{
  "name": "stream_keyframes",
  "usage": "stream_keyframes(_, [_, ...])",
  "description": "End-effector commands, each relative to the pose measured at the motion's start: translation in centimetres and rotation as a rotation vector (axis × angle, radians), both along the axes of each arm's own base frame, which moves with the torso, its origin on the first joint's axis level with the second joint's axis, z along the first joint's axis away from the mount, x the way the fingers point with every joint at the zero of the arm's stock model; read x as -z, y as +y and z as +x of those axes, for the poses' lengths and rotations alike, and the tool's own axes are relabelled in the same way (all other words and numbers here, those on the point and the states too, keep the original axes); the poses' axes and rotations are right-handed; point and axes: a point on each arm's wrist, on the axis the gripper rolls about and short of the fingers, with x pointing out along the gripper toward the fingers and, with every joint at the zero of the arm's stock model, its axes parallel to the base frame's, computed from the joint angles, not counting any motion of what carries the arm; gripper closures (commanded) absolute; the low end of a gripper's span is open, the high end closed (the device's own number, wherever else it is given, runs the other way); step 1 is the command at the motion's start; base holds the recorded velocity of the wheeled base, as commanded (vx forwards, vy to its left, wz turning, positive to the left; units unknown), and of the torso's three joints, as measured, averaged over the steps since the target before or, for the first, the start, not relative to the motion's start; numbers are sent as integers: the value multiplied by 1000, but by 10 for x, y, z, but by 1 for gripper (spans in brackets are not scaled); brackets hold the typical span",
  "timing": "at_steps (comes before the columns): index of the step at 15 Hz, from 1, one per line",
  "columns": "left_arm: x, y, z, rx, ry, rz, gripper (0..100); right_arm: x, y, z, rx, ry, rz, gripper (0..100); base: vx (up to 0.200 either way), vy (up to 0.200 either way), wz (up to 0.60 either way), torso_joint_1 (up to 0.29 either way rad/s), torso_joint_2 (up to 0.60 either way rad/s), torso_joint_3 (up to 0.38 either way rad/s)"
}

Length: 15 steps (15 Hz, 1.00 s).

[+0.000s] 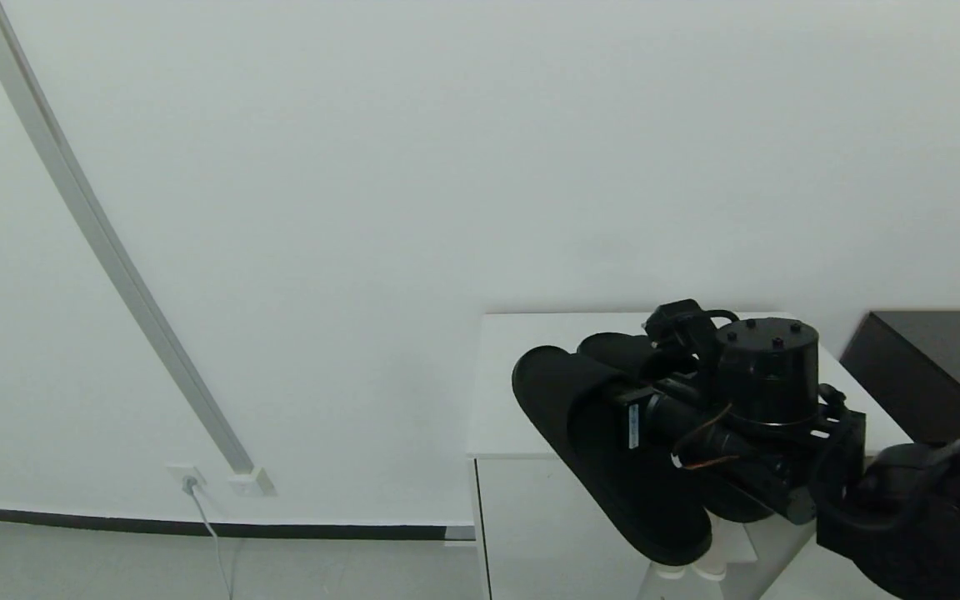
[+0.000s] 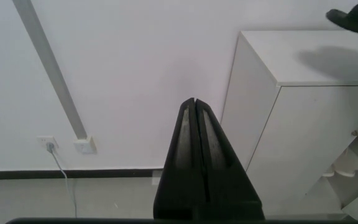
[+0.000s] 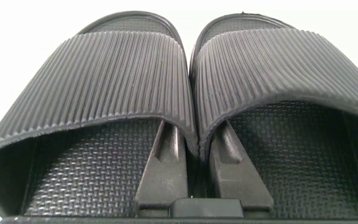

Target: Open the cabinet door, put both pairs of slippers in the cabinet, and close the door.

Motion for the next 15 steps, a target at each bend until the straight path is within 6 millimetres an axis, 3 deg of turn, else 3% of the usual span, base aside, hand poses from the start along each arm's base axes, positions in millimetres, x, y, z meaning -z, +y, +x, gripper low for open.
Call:
stream_keyframes(1, [0, 0, 0, -1, 1, 1, 100, -11, -5, -16, -22, -20, 20, 100, 0, 0, 0, 0, 0, 0])
stream_keyframes(11, [0, 0, 0, -2, 1, -4, 100, -4, -2, -20, -30, -3, -3, 100, 0, 0, 0, 0, 0, 0])
stream_keyframes(15, [0, 0, 0, -1, 1, -2, 100, -2, -1, -21, -34, -1, -8, 100, -200, 0, 0, 11, 8, 2])
